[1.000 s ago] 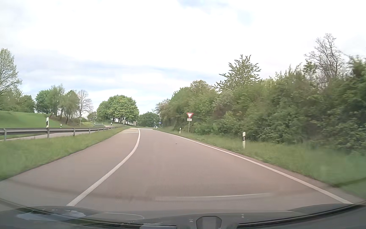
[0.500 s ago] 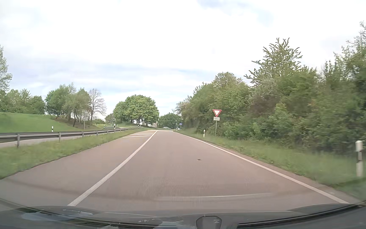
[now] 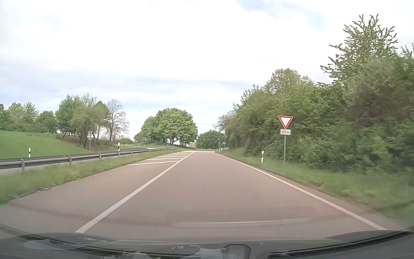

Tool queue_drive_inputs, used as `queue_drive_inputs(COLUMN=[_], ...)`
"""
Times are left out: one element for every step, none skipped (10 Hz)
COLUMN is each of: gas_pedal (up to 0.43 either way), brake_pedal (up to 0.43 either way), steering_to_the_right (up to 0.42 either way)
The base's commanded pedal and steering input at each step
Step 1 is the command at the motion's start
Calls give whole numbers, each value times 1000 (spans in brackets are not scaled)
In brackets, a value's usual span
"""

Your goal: Follow the waypoints while adhering to traffic rules and regulations

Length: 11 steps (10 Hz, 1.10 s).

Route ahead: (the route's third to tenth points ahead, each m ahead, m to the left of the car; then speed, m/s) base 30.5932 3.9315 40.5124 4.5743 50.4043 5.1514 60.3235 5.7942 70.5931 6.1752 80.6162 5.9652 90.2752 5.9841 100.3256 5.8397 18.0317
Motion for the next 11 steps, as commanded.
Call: queue_drive_inputs(gas_pedal=[157,157,157,157,157,157,157,157,157,157,157], brake_pedal=[0,0,0,0,0,0,0,0,0,0,0], steering_to_the_right=[-27,-23,-19,-15,-11,-8,-5,-4,-3,-3,-2])
